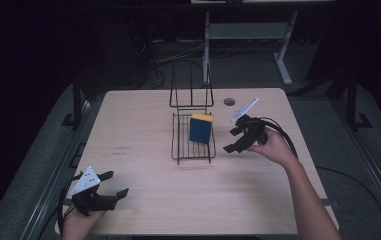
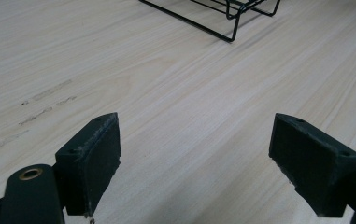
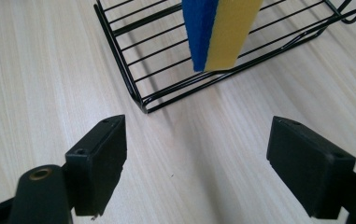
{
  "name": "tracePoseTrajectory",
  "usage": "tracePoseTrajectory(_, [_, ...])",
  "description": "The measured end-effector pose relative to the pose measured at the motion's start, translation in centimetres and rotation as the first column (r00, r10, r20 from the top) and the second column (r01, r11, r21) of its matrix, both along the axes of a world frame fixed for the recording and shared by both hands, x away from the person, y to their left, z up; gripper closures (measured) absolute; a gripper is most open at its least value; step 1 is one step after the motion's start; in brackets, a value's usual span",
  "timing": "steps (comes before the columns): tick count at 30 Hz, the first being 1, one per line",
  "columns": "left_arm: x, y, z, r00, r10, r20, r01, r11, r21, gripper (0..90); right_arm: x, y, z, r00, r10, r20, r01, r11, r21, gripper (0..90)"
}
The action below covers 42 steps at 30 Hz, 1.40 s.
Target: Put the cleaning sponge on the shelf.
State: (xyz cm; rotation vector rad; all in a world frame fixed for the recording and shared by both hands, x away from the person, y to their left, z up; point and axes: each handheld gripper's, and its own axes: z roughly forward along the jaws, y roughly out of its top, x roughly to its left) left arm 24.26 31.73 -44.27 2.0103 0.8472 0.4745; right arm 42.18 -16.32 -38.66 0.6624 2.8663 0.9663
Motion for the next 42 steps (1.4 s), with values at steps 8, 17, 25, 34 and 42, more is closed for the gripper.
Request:
tracePoseTrajectory(8, [0.0,0.0,0.0,1.0,0.0,0.0,0.0,1.0,0.001,16.2,-0.5,-0.4,-0.3,1.0,-0.005,0.004,0.005,1.0,0.005,19.6])
tracePoseTrajectory(17, [0.0,-0.2,0.0,1.0,0.003,-0.001,-0.003,1.0,0.0,16.2,-1.3,-1.3,-0.8,0.9998,-0.019,-0.006,0.019,0.9998,0.009,20.0])
tracePoseTrajectory(25, [0.0,-0.2,0.0,1.0,0.001,0.0,-0.001,1.0,0.0,16.2,-2.2,-2.2,-0.8,0.9994,-0.034,-0.002,0.034,0.9993,0.016,19.5])
tracePoseTrajectory(34, [0.0,-0.3,-0.1,1.0,0.0,-0.001,0.0,1.0,0.001,16.2,-3.1,-3.4,-1.5,0.9985,-0.053,-0.009,0.053,0.9981,0.03,19.5])
tracePoseTrajectory(42, [0.0,-0.3,-0.1,1.0,-0.002,-0.005,0.002,1.0,0.006,16.2,-4.1,-4.1,-2.0,0.9976,-0.064,-0.024,0.065,0.9974,0.031,19.1])
